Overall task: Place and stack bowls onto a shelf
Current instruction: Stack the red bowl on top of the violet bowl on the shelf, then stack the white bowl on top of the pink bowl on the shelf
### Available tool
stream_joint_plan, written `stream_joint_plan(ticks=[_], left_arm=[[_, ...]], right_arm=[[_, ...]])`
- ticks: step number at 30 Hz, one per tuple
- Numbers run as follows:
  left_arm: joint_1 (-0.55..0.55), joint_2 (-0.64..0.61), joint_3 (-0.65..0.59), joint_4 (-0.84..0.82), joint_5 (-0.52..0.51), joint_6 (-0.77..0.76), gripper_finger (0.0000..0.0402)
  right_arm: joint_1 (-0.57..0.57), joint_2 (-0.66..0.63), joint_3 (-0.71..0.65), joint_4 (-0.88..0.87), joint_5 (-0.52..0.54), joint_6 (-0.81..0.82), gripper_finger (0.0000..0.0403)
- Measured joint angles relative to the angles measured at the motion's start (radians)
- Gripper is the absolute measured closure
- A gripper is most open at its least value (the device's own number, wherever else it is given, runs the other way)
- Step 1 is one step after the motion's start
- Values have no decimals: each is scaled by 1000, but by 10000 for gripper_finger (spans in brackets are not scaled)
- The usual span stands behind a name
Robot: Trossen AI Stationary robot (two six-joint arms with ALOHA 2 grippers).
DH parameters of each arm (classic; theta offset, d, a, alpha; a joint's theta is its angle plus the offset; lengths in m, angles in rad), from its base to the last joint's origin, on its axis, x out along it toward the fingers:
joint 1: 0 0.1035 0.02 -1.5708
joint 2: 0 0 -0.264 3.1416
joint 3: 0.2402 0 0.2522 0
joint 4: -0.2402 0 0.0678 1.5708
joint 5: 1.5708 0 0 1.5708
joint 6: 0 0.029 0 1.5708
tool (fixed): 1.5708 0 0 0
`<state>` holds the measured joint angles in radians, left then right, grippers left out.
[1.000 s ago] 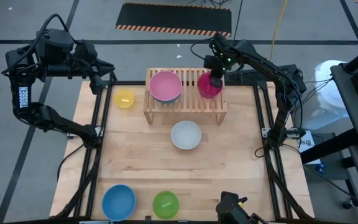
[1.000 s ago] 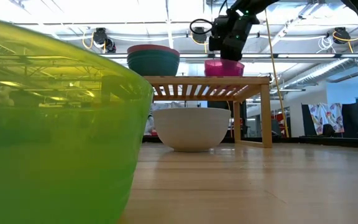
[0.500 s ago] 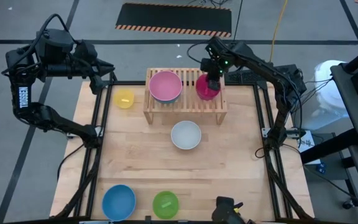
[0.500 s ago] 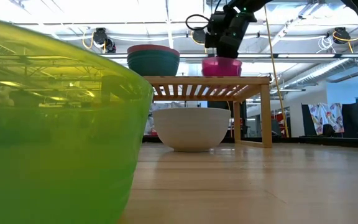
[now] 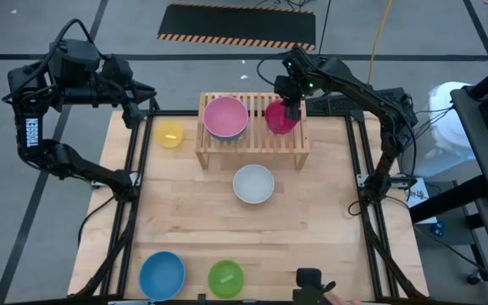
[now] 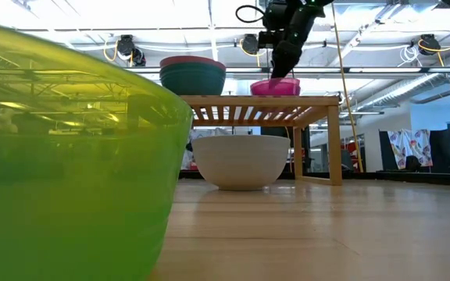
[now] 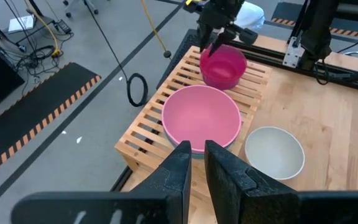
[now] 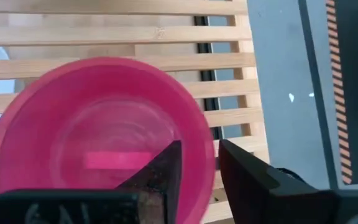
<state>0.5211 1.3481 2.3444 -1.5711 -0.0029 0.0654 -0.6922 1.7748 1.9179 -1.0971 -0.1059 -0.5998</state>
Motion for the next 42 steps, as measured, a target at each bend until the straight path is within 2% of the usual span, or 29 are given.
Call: stream_joint_plan(ticks=[5,9,14,20,25,32,42], left_arm=[[0,0,0,0,0,0,348],[0,0,0,0,0,4,348],[0,0,-1,0,0,38,348],[-24,15,-51,1,30,55,348],[-103,36,-171,1,62,122,348],[-247,36,-379,7,191,284,348],[-437,35,-610,148,177,317,348]], right_arm=[[1,-20,0,8,4,-21,301],[6,-80,0,64,6,-99,300],[41,-224,0,145,6,-147,300],[86,-412,1,160,6,-144,300],[92,-521,1,166,5,-57,300],[92,-617,1,166,4,45,300],[92,-664,1,165,-2,273,300]])
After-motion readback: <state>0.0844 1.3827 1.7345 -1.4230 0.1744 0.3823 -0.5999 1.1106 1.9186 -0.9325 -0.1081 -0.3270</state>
